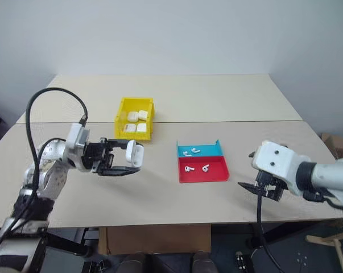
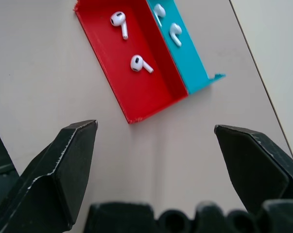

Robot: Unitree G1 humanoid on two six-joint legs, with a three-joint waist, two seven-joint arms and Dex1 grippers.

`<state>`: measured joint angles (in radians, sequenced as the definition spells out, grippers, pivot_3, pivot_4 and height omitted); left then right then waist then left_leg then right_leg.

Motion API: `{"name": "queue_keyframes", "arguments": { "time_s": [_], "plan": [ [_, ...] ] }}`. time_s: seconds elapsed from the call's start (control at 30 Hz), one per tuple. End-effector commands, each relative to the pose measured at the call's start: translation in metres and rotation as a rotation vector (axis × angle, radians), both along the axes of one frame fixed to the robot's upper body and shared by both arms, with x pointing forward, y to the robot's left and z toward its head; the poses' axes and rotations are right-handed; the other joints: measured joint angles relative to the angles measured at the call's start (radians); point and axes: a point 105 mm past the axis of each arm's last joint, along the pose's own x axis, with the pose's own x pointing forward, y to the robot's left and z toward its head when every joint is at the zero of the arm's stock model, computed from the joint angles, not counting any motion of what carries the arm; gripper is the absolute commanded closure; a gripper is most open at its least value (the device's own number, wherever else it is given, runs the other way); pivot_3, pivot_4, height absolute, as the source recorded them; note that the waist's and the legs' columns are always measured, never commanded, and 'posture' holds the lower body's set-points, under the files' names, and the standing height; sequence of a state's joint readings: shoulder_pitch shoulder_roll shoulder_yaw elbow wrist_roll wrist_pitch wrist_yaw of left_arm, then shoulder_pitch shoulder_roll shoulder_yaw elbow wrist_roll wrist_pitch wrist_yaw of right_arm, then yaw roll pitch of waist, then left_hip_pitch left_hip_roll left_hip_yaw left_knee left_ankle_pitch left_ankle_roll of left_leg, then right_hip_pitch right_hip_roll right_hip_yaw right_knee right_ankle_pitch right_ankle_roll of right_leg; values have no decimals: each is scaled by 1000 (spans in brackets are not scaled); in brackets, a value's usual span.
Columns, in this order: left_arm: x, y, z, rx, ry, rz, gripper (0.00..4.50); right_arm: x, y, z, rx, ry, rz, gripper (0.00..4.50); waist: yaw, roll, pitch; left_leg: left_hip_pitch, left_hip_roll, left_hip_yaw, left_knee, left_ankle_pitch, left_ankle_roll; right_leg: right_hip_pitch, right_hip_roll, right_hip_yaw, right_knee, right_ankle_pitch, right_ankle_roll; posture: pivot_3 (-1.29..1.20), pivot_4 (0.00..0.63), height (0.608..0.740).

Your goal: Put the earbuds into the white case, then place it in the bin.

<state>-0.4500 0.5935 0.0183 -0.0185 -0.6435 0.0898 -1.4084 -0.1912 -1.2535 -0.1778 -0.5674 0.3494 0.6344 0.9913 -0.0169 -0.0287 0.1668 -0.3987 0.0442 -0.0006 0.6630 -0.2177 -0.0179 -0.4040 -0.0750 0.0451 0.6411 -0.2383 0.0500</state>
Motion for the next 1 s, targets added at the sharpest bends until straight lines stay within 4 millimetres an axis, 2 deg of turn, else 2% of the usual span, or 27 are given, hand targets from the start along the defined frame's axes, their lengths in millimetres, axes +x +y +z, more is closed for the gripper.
{"name": "queue_keyframes", "arguments": {
  "time_s": [0.03, 0.3, 0.43, 0.57, 0.7, 0.77, 1.0],
  "plan": [
    [-9, -2, 10, -61, -25, 35, 1665, 8, 7, 3, -69, 6, 69, 0, 0, 0, 0, 0, 0, 0, 0, 0, 0, 0, 0, 0, 0, 0, 0, 0, 150, 740],
    [-16, 4, -3, -169, -6, 168, 1665, 23, 34, 3, -215, 121, 253, 0, -1, 2, 0, 0, 1, 0, 0, 0, 0, -2, 1, 0, 0, 0, -2, 0, 150, 740],
    [-17, 11, -3, -300, 12, 212, 1665, 42, 43, 3, -261, 106, 284, 0, 2, 2, 0, 0, 1, 1, 0, 0, 0, -2, 1, 0, 0, 1, -3, 0, 150, 740],
    [-20, 14, -10, -271, 20, 190, 1665, 55, 51, -4, -351, 89, 360, 0, 2, 2, 0, -1, 1, 0, 0, 0, 0, -3, 2, 0, 0, 2, -6, 0, 150, 740],
    [-24, 17, -10, -292, 15, 160, 1665, 63, 54, -9, -433, 57, 453, 788, 3, 2, 0, -1, 1, 0, -1, 0, 0, -3, 2, -1, 0, 2, -6, 0, 150, 740],
    [-26, 18, -12, -273, 19, 144, 1665, 65, 59, -9, -451, 30, 523, 1491, 2, 2, 0, -1, 1, 1, -1, 0, 0, -3, 1, 0, 0, 2, -6, 0, 150, 740],
    [-33, 20, -24, -223, 36, 92, 1665, 74, 70, -13, -497, 19, 648, 1491, -3, 2, 0, 0, 1, 1, -1, 0, 0, -3, 2, 0, 1, 2, -6, 0, 150, 740]
  ]
}}
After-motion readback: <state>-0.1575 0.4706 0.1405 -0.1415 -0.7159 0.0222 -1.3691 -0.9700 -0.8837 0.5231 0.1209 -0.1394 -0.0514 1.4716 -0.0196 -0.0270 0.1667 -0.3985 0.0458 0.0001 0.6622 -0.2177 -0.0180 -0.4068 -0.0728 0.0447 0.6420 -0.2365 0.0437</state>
